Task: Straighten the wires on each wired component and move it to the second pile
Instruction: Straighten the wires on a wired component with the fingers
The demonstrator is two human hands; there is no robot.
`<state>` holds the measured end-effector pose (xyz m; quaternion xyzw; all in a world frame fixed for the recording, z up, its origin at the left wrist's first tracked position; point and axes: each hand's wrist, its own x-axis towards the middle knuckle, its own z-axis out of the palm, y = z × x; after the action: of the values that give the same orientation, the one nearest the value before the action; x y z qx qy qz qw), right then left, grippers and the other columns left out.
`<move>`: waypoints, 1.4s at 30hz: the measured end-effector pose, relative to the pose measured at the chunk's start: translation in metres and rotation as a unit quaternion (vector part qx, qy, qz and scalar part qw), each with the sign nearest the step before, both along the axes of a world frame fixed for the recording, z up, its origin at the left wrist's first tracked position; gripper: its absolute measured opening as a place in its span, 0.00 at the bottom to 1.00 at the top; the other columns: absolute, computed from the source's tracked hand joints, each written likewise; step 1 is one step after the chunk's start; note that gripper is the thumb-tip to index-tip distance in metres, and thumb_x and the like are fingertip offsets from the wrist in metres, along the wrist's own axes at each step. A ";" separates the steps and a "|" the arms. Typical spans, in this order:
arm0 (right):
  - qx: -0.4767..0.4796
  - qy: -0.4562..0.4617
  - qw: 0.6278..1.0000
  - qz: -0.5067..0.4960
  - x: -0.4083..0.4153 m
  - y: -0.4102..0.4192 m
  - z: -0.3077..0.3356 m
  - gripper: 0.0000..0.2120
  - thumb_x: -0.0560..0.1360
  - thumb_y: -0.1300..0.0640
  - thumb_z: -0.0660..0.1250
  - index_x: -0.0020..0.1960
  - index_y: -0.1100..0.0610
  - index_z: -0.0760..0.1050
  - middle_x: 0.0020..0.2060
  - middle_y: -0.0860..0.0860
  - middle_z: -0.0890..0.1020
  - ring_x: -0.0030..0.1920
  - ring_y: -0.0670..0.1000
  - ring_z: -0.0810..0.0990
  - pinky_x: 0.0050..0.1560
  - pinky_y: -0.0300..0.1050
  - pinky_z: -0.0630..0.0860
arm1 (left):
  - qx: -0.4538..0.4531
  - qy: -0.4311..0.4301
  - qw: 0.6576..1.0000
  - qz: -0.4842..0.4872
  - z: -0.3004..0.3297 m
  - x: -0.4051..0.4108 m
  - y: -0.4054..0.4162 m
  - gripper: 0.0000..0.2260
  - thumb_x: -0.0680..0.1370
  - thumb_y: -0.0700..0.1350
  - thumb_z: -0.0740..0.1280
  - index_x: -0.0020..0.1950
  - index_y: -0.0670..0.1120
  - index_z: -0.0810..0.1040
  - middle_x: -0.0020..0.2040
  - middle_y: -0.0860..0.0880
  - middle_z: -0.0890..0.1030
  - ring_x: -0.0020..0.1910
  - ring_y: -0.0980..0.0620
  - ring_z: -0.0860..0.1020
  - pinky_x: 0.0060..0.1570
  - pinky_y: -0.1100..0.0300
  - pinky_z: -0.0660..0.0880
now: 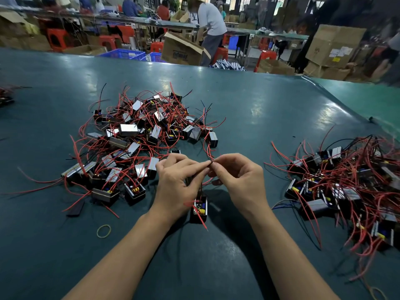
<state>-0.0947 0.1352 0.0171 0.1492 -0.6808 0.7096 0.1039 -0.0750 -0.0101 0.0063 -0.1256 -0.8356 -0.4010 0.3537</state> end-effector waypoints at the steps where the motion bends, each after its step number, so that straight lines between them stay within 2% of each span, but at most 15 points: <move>1: -0.003 -0.001 1.000 0.002 0.000 -0.001 0.000 0.06 0.74 0.68 0.70 0.43 0.58 0.80 0.36 0.55 0.85 0.37 0.55 0.85 0.35 0.43 0.80 | 0.006 -0.003 1.000 0.003 0.000 0.000 0.000 0.07 0.74 0.46 0.71 0.51 0.51 0.86 0.41 0.59 0.82 0.48 0.52 0.74 0.54 0.44 0.66; 6: -0.011 -0.009 1.000 0.009 0.000 0.000 -0.002 0.06 0.75 0.67 0.70 0.44 0.57 0.81 0.37 0.56 0.85 0.38 0.56 0.85 0.34 0.42 0.79 | 0.026 -0.021 0.999 0.005 0.002 0.001 0.000 0.07 0.74 0.46 0.70 0.49 0.50 0.86 0.40 0.58 0.82 0.47 0.52 0.74 0.53 0.43 0.67; 9: 0.018 0.003 1.000 -0.011 0.000 -0.001 -0.005 0.08 0.75 0.65 0.70 0.42 0.54 0.81 0.35 0.55 0.85 0.37 0.57 0.85 0.34 0.43 0.80 | 0.029 -0.031 0.999 0.016 0.002 0.001 0.000 0.07 0.73 0.47 0.71 0.48 0.50 0.86 0.40 0.58 0.82 0.47 0.51 0.75 0.52 0.45 0.66; 13: 0.097 0.064 0.991 -0.065 -0.001 -0.001 -0.010 0.04 0.74 0.62 0.72 0.42 0.55 0.81 0.34 0.48 0.84 0.33 0.51 0.83 0.34 0.51 0.82 | 0.033 -0.042 0.998 0.020 0.003 0.002 0.001 0.06 0.73 0.46 0.71 0.47 0.50 0.86 0.39 0.58 0.82 0.47 0.51 0.75 0.53 0.46 0.65; 15: 0.130 0.105 0.983 -0.074 0.000 -0.001 -0.010 0.02 0.74 0.62 0.72 0.43 0.56 0.81 0.35 0.45 0.83 0.34 0.48 0.82 0.34 0.53 0.81 | 0.035 -0.044 0.998 0.016 0.004 0.002 0.001 0.06 0.72 0.45 0.71 0.46 0.50 0.86 0.39 0.58 0.82 0.46 0.50 0.75 0.53 0.44 0.67; 18: 0.161 0.158 0.972 -0.060 0.000 0.002 -0.008 0.01 0.73 0.62 0.71 0.45 0.58 0.82 0.37 0.46 0.83 0.37 0.47 0.82 0.34 0.53 0.80 | 0.034 -0.052 0.998 0.011 0.006 0.004 0.001 0.06 0.71 0.45 0.70 0.44 0.49 0.86 0.38 0.57 0.82 0.46 0.50 0.75 0.53 0.40 0.68; 21: 0.183 0.180 0.966 -0.043 -0.003 0.007 -0.005 0.01 0.73 0.63 0.72 0.45 0.60 0.83 0.40 0.48 0.83 0.40 0.49 0.82 0.34 0.54 0.80 | 0.023 -0.055 0.998 0.012 0.006 0.004 0.000 0.05 0.70 0.45 0.70 0.42 0.47 0.86 0.37 0.58 0.80 0.46 0.51 0.75 0.52 0.42 0.68; 25: 0.160 0.157 0.975 -0.016 -0.003 0.009 -0.003 0.02 0.73 0.64 0.73 0.45 0.59 0.84 0.41 0.48 0.83 0.39 0.52 0.83 0.33 0.54 0.80 | 0.006 -0.049 0.999 -0.003 0.006 0.003 -0.003 0.11 0.71 0.51 0.65 0.40 0.47 0.85 0.36 0.58 0.80 0.46 0.52 0.74 0.52 0.44 0.67; 29: 0.126 0.098 0.987 -0.005 0.000 0.007 -0.001 0.08 0.73 0.63 0.73 0.44 0.50 0.82 0.39 0.48 0.84 0.38 0.53 0.84 0.31 0.47 0.81 | 0.003 -0.044 0.999 -0.020 0.005 0.001 -0.007 0.12 0.71 0.52 0.64 0.40 0.47 0.85 0.36 0.57 0.81 0.46 0.52 0.74 0.52 0.44 0.67; 34: 0.125 0.066 0.990 -0.003 0.000 0.004 -0.001 0.10 0.75 0.63 0.71 0.43 0.48 0.80 0.37 0.48 0.83 0.38 0.50 0.84 0.34 0.52 0.82 | 0.002 -0.044 0.999 -0.022 0.004 0.001 -0.005 0.12 0.73 0.53 0.66 0.40 0.48 0.85 0.35 0.59 0.80 0.45 0.56 0.73 0.53 0.45 0.66; 36: 0.112 0.056 0.992 -0.010 0.000 0.004 -0.001 0.10 0.75 0.64 0.71 0.43 0.49 0.80 0.36 0.49 0.84 0.38 0.52 0.84 0.34 0.50 0.82 | 0.003 -0.041 0.999 -0.023 0.003 0.001 -0.004 0.08 0.73 0.50 0.69 0.40 0.49 0.85 0.35 0.58 0.81 0.44 0.56 0.73 0.54 0.45 0.66; 38: 0.096 0.046 0.994 -0.011 0.000 0.004 -0.001 0.09 0.74 0.65 0.71 0.43 0.52 0.81 0.37 0.50 0.84 0.39 0.53 0.84 0.34 0.44 0.81 | 0.005 -0.036 0.999 -0.022 0.003 0.001 -0.004 0.04 0.72 0.47 0.71 0.41 0.50 0.85 0.35 0.60 0.80 0.44 0.57 0.73 0.54 0.45 0.66; 42: 0.082 0.044 0.996 -0.014 0.001 0.003 -0.001 0.07 0.74 0.66 0.71 0.44 0.55 0.82 0.37 0.50 0.84 0.38 0.50 0.84 0.33 0.41 0.80 | 0.018 -0.034 0.999 -0.021 0.005 0.002 -0.005 0.04 0.71 0.46 0.72 0.43 0.51 0.86 0.35 0.64 0.77 0.43 0.58 0.73 0.56 0.44 0.66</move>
<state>-0.0940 0.1381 0.0166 0.1784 -0.7338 0.6423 0.1310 -0.0727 -0.0150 0.0114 -0.1230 -0.8371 -0.4275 0.3186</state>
